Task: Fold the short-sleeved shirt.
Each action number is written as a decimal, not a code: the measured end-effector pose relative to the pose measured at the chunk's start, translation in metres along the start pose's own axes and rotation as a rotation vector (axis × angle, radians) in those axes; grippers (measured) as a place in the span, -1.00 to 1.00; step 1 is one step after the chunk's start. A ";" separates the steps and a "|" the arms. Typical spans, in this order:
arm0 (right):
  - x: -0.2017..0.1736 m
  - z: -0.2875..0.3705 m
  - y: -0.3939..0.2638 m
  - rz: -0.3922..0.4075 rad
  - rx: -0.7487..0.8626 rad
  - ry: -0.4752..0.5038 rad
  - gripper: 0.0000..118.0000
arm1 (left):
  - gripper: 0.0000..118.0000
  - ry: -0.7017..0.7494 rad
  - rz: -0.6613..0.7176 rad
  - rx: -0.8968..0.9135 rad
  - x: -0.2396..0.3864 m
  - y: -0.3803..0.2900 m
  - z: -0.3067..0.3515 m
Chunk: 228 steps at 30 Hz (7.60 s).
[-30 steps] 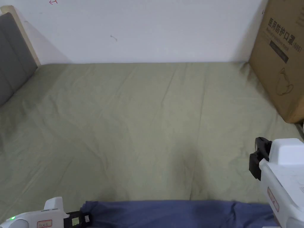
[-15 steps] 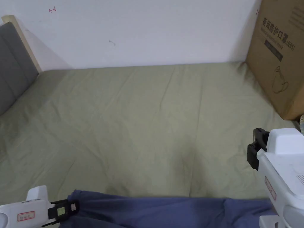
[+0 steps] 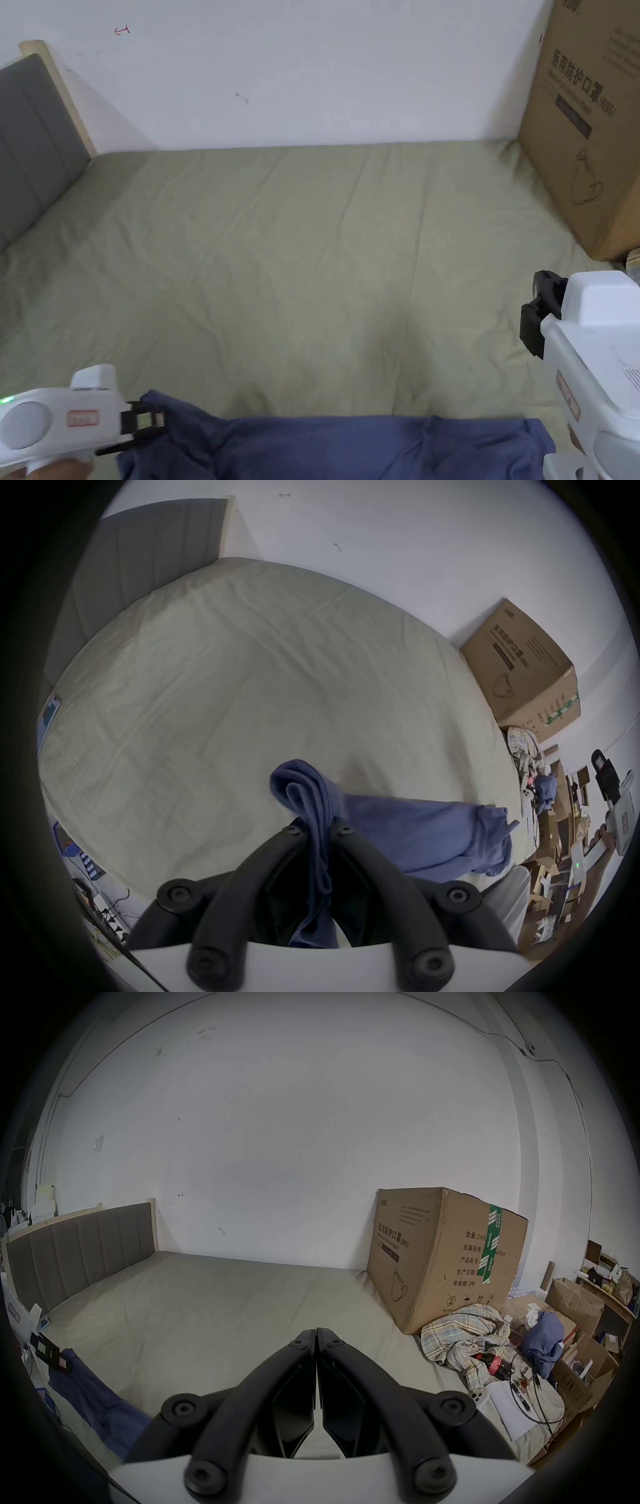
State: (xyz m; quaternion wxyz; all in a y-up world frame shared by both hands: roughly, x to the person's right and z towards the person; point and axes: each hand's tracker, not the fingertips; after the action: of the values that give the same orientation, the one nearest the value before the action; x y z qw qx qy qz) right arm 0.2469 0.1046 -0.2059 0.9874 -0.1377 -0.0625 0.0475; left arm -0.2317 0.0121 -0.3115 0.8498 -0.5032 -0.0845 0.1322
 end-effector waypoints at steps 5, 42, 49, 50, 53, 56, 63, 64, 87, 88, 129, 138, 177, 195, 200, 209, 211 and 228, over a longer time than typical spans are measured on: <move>0.009 0.007 0.000 -0.006 0.003 0.009 -1.00 | -0.87 -0.142 -0.060 -0.073 0.070 -0.008 -0.021; 0.038 0.036 0.002 -0.019 0.026 -0.019 -1.00 | 0.43 -0.035 -0.346 0.312 0.153 -0.065 -0.020; 0.038 0.036 0.002 -0.028 0.022 -0.014 -1.00 | -0.99 -0.017 -0.318 0.320 0.130 -0.078 -0.029; 0.038 0.037 0.002 -0.027 0.021 -0.016 -1.00 | -0.99 -0.020 -0.319 0.320 0.129 -0.081 -0.030; 0.040 0.037 0.001 -0.023 0.019 -0.021 -1.00 | -1.00 -0.029 -0.303 0.305 0.130 -0.085 -0.041; 0.043 0.036 0.001 -0.023 0.016 -0.027 -1.00 | -1.00 -0.025 -0.330 0.280 0.141 -0.091 -0.048; 0.050 0.035 -0.004 -0.028 0.002 -0.036 -1.00 | -1.00 -0.068 -0.418 0.123 0.165 -0.116 -0.106; 0.051 0.034 -0.005 -0.029 0.000 -0.035 -1.00 | -1.00 -0.076 -0.423 0.104 0.170 -0.119 -0.112; 0.062 0.040 -0.006 -0.040 -0.008 -0.061 -1.00 | -1.00 -0.285 -0.231 0.117 0.179 -0.096 -0.082; 0.060 0.040 -0.004 -0.042 -0.004 -0.057 -1.00 | -1.00 -0.298 -0.232 0.122 0.171 -0.088 -0.073; 0.028 0.021 -0.007 0.007 -0.050 -0.019 -1.00 | -0.78 -0.379 0.043 -0.118 0.013 -0.064 -0.118; 0.027 0.022 0.001 0.002 -0.019 -0.007 -1.00 | -0.80 -0.324 -0.037 -0.073 0.010 -0.035 -0.068; 0.059 0.039 -0.006 -0.040 0.007 -0.025 -1.00 | -0.80 -0.096 -0.461 -0.323 0.260 -0.078 -0.131; 0.059 0.042 0.000 -0.037 0.011 -0.026 -1.00 | 0.62 -0.278 -0.390 0.172 0.245 -0.070 -0.032; 0.057 0.042 0.003 -0.037 0.017 -0.021 -1.00 | 0.61 -0.142 -0.423 0.435 0.216 -0.071 -0.005; 0.053 0.044 0.003 -0.031 0.017 -0.010 -1.00 | -0.95 -0.088 -0.344 0.500 0.173 -0.087 -0.026; 0.053 0.044 0.003 -0.029 0.015 -0.008 -1.00 | -1.00 -0.097 -0.340 0.474 0.174 -0.091 -0.031; 0.066 0.036 -0.010 -0.035 -0.027 -0.018 -1.00 | -1.00 -0.160 -0.458 0.194 0.213 -0.167 -0.129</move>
State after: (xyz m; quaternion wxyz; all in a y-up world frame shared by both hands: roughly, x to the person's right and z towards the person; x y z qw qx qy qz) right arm 0.3078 0.1118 -0.1617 0.9855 -0.1494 -0.0745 0.0307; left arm 0.0302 -0.1060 -0.2248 0.8925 -0.3751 -0.2500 -0.0171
